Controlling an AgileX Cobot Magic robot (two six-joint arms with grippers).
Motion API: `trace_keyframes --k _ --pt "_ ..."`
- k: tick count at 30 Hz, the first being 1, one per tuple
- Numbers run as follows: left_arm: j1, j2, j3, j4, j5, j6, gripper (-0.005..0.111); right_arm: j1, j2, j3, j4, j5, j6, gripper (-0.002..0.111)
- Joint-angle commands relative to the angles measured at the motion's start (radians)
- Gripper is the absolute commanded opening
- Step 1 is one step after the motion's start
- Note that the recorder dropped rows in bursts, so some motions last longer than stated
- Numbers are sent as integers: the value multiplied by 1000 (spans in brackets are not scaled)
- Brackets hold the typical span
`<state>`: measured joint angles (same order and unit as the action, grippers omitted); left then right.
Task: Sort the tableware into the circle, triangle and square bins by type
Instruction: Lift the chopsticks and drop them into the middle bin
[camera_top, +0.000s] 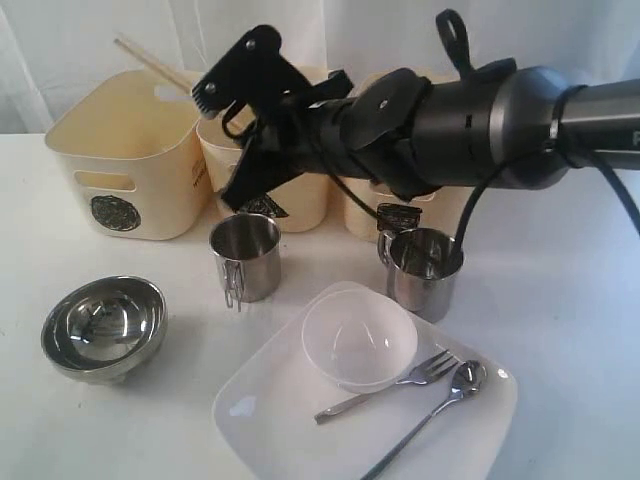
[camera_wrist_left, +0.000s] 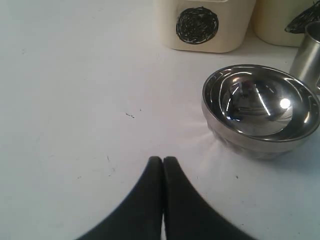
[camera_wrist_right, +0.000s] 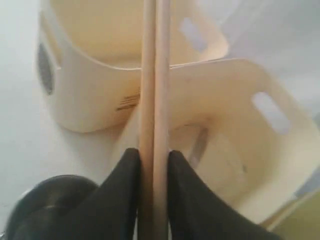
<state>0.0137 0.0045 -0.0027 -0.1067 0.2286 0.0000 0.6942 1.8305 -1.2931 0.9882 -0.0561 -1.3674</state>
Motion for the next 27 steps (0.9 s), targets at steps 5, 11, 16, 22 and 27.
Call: trace_keyframes --k 5,11,16,22,27 --pt "2 -4 3 -8 4 0 0 -79 -2 -2 1 -166 15 0" --pt "2 -4 3 -8 4 0 0 -97 47 -49 -168 -227 128 0" --pt "2 -4 3 -8 4 0 0 -97 139 -149 -363 -240 337 0" --pt "2 -4 3 -8 4 0 0 -97 248 -253 -395 -310 463 0" --pt "2 -4 3 -8 4 0 0 -99 322 -314 -463 -312 592 0"
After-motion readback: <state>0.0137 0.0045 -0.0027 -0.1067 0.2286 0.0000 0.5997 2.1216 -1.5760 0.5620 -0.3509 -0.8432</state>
